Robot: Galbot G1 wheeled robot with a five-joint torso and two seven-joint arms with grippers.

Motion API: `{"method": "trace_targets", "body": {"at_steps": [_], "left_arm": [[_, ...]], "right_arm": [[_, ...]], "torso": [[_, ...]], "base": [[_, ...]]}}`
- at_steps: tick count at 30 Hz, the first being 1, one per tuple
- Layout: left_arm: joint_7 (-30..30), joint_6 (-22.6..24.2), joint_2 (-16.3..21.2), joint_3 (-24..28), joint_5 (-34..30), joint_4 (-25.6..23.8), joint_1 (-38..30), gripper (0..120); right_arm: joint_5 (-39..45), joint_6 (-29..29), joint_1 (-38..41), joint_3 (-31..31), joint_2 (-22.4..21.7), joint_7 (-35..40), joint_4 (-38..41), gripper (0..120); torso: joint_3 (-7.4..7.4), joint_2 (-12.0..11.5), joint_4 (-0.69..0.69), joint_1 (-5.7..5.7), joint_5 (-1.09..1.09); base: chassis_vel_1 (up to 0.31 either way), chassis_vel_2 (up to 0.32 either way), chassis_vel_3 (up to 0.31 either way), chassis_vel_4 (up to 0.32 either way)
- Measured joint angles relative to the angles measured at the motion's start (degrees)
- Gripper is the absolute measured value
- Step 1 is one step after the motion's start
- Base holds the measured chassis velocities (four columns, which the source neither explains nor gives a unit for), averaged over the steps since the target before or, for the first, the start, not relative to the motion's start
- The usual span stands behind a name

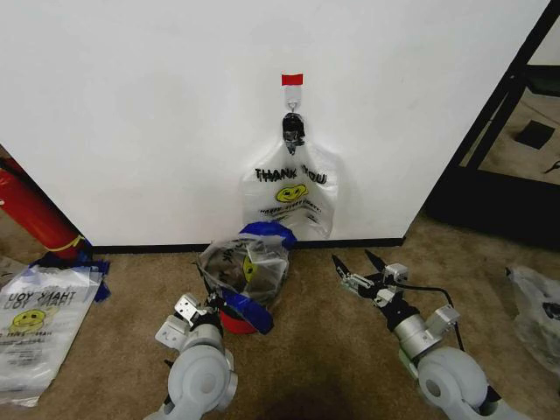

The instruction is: Pick up the garbage bag from the wall and place it over the trash bin.

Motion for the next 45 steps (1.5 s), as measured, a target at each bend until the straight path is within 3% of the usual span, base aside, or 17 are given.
{"method": "trace_targets", "body": {"at_steps": [7, 14, 24, 27, 30, 34, 41, 45], "left_arm": [[0.9, 0.4, -0.1, 0.2, -0.3, -0.8, 0.3, 1], [2.3, 1.6, 2.0, -2.1, -0.5, -4.4, 0.6, 30], [2.4, 2.4, 5.3, -5.6, -1.4, -8.8, 3.9, 62], [2.4, 3.1, 7.2, -6.9, 0.0, -10.7, 5.1, 73], [3.4, 4.6, 10.0, -8.6, 4.4, -12.0, 6.6, 88], [6.0, 5.6, 12.3, -10.0, 8.6, -12.5, 7.7, 98], [7.8, 7.8, 15.4, -4.0, 11.9, -12.8, 2.0, 100], [8.2, 8.9, 16.2, -2.1, 13.3, -13.9, 0.5, 100]], "right_arm": [[-0.2, 0.0, -0.3, 0.2, 0.2, 0.1, 0.1, 100], [-0.3, -0.1, -0.1, 0.2, 0.7, 0.3, 0.2, 100], [-1.1, -1.5, -0.1, -0.8, 1.5, 2.3, 1.8, 100], [-1.1, -4.3, -0.1, -1.6, 2.1, 5.8, 3.6, 100], [-1.2, -10.9, 0.1, -3.2, 2.9, 12.3, 7.2, 100], [-0.9, -18.0, 0.5, -5.2, 3.7, 18.0, 11.0, 100], [-3.8, -27.0, 2.3, -9.0, 6.9, 26.8, 13.7, 100], [-5.4, -28.7, 6.9, -13.2, 9.2, 28.5, 9.4, 100]], "torso": [[0.0, 0.0, -0.01, 0.01, -0.01], [0.0, 0.0, -0.01, 0.01, -0.02], [0.0, 0.0, -0.01, 0.01, -0.03], [0.0, 0.0, -0.01, 0.01, -0.03], [0.0, 0.0, -0.02, 0.01, -0.03], [0.0, 0.0, 0.02, 0.01, -0.04], [0.01, 0.0, -0.05, 0.01, -0.04], [0.01, 0.0, 0.0, 0.01, -0.03]], "base": [[0.0, 0.0, 0.0, 0.0], [0.0, 0.0, 0.0, 0.0], [0.0, 0.0, 0.0, 0.0], [0.0, 0.0, 0.0, 0.0], [0.0, 0.0, 0.0, 0.0], [0.0, 0.0, 0.0, 0.0], [0.0, 0.0, 0.0, 0.0], [0.0, 0.0, 0.0, 0.0]]}}
